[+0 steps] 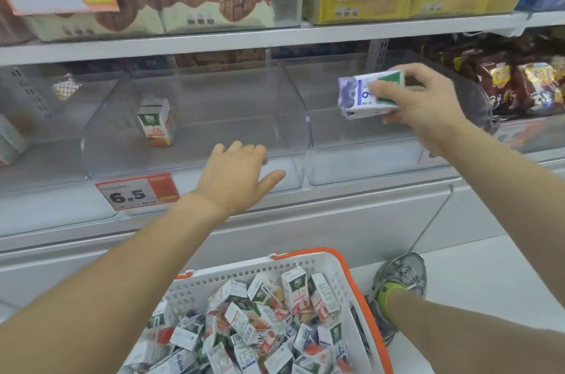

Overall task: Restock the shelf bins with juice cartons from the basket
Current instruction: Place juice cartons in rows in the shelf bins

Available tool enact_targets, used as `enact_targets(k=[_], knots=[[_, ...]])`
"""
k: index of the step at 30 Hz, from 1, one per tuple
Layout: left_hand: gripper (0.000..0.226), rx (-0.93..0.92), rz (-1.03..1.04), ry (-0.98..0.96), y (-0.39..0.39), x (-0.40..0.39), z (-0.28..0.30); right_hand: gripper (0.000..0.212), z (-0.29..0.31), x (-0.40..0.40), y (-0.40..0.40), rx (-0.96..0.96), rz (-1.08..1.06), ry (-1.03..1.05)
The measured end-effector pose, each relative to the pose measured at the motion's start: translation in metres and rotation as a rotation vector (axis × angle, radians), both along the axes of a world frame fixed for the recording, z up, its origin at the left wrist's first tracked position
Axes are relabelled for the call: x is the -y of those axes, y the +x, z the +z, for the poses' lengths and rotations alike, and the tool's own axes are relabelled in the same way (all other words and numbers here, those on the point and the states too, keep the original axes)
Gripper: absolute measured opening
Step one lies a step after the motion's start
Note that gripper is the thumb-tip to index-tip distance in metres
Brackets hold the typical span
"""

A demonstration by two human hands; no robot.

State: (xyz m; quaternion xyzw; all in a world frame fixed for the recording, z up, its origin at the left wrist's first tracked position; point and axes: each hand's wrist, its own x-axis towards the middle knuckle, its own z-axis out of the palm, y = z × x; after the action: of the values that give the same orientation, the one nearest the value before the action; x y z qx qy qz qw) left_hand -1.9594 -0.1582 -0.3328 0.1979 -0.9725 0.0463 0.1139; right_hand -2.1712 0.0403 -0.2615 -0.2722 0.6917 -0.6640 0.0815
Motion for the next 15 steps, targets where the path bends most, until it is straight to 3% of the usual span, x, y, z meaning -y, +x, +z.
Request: enact_targets(k=[5, 9, 12, 15], knots=[[0.037, -0.211, -0.048, -0.183, 0.0, 0.003, -0.02, 0.045, -0.004, 0.06, -0.046, -0.447, 0.017, 0.442], [0.026, -0.255, -0.065, -0.205, -0.004, 0.006, -0.024, 0.07, -0.018, 0.127, -0.07, -0.478, 0.25, 0.661], [0.023, -0.271, -0.061, -0.198, -0.006, 0.006, -0.024, 0.09, -0.029, 0.164, -0.086, -0.509, 0.319, 0.694], [0.023, -0.274, -0.056, -0.187, -0.006, 0.006, -0.024, 0.085, -0.042, 0.184, -0.1, -0.503, 0.357, 0.702]])
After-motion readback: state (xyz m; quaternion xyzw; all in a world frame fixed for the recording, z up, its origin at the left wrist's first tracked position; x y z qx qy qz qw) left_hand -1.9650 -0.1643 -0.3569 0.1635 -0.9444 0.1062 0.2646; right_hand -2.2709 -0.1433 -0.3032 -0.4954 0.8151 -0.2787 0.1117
